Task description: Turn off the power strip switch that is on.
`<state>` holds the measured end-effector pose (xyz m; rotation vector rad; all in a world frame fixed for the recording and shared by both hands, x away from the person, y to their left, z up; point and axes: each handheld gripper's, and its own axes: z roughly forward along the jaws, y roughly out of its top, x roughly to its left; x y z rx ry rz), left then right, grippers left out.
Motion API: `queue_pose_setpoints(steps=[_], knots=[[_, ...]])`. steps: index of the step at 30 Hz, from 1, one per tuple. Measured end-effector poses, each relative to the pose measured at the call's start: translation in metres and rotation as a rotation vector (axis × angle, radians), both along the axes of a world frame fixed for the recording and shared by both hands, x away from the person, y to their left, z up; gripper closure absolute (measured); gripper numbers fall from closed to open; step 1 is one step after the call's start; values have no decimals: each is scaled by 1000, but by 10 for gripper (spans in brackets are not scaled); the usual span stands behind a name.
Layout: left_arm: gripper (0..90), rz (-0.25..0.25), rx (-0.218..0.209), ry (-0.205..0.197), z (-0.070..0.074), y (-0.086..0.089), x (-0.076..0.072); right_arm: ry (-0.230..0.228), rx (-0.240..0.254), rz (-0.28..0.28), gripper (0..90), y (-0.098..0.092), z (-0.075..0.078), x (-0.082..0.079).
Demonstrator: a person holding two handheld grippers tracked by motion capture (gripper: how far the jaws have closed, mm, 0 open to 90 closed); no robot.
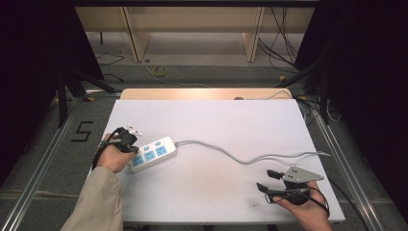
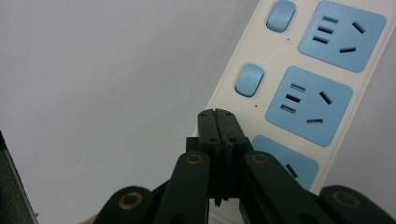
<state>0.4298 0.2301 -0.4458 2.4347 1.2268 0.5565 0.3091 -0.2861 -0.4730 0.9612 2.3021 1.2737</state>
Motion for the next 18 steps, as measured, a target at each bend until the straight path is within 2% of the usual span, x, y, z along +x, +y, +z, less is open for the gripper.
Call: queue_pose_setpoints(steps=[18], knots=[[900,-2,17,-2,0,-2,0,-1,0,1,370,0,0,0]])
